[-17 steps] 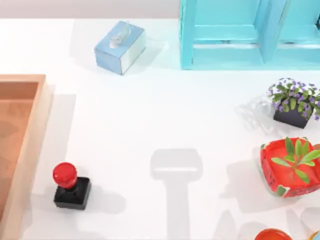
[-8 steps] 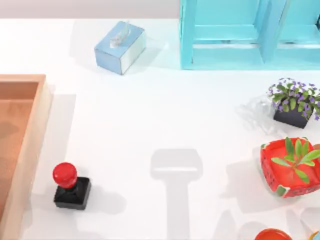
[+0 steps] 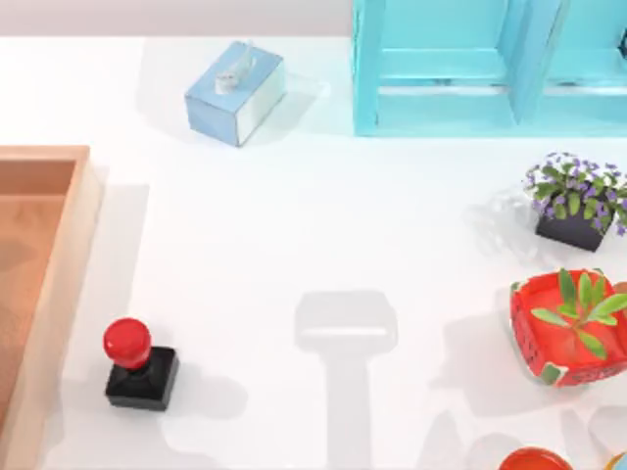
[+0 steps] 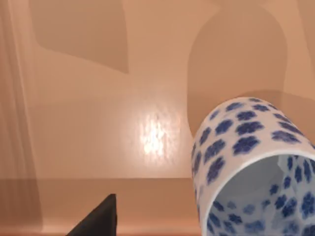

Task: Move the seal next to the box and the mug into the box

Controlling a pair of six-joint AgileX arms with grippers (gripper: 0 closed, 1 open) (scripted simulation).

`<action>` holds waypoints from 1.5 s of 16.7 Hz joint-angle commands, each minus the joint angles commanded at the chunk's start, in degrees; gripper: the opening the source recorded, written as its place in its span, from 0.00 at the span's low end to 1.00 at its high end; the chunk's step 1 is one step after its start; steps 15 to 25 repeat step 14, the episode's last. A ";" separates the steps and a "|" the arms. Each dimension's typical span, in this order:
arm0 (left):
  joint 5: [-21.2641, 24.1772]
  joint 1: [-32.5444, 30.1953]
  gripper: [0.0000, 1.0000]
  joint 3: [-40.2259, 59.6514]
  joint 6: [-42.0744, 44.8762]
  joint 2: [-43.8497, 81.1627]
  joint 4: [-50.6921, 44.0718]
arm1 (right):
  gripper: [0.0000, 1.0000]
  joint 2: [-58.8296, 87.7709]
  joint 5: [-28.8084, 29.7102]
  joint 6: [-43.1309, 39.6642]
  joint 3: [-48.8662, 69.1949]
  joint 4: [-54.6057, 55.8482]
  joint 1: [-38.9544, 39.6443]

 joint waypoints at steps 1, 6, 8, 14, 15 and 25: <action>0.00 -0.04 1.00 1.48 -0.05 -0.32 -2.02 | 1.00 0.00 0.00 0.00 0.00 0.00 0.00; 0.00 -0.44 1.00 7.63 0.13 -1.74 -9.69 | 1.00 0.00 0.00 0.00 0.00 0.00 0.00; 0.00 -0.49 1.00 9.94 0.08 -2.29 -12.58 | 1.00 0.00 0.00 0.00 0.00 0.00 0.00; 0.01 -0.59 1.00 15.78 -0.32 -4.23 -19.76 | 1.00 0.00 0.00 0.00 0.00 0.00 0.00; 0.01 -0.59 1.00 15.78 -0.32 -4.23 -19.76 | 1.00 0.00 0.00 0.00 0.00 0.00 0.00; 0.01 -0.59 1.00 15.78 -0.32 -4.23 -19.76 | 1.00 0.00 0.00 0.00 0.00 0.00 0.00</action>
